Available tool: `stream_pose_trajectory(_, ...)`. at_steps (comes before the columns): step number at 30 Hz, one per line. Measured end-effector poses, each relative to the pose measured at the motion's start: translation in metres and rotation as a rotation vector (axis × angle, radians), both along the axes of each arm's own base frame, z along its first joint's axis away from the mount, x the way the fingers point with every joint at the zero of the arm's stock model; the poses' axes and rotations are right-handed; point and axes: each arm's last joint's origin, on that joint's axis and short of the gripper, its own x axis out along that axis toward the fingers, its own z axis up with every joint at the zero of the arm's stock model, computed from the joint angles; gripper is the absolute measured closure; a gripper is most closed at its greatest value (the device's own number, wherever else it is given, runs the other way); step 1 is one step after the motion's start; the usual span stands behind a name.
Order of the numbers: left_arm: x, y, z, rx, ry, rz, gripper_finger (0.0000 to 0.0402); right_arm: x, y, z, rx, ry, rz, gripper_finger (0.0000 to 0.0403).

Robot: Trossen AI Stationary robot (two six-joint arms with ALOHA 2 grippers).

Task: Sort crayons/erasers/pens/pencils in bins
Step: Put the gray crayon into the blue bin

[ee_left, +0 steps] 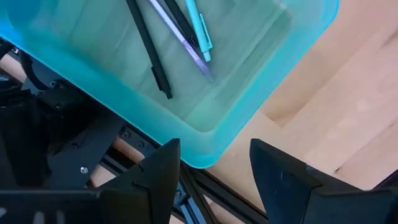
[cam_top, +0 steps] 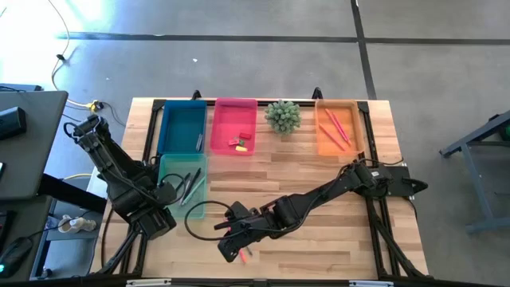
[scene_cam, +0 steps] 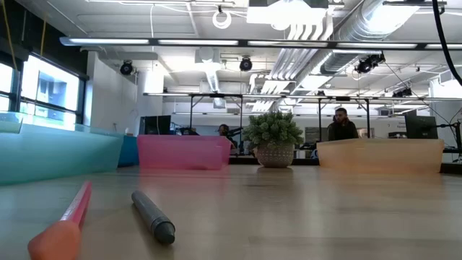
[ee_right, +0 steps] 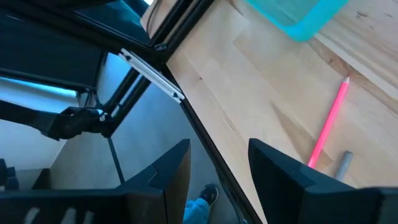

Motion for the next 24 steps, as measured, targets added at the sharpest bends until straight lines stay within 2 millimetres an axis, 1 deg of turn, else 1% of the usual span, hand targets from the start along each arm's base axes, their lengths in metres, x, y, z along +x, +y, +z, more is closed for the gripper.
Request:
stream_pose_trajectory(6,0.000,0.000,0.000,0.001,0.003,-0.035,0.0221,0.002,-0.004,0.000,0.004,0.000,-0.006,0.0249)
stream_pose_trajectory(14,0.000,0.000,0.000,0.001,0.003,-0.035,0.0221,0.009,-0.003,0.008,0.047,-0.100,0.023,0.0249)
stream_pose_trajectory(17,0.000,0.000,0.000,0.000,0.001,-0.033,0.0221,0.008,-0.003,0.008,0.021,-0.100,0.032,0.0249)
stream_pose_trajectory(19,0.000,0.000,0.000,0.001,-0.001,-0.025,0.0221,0.006,-0.004,0.004,-0.006,-0.062,0.029,0.0249)
stream_pose_trajectory(21,0.000,0.000,0.000,0.000,-0.002,-0.019,0.0221,0.006,-0.004,-0.006,-0.029,-0.002,0.024,0.0249)
stream_pose_trajectory(24,0.000,0.000,0.000,-0.001,-0.004,-0.017,0.0221,0.008,-0.003,-0.030,-0.047,0.104,0.009,0.0249)
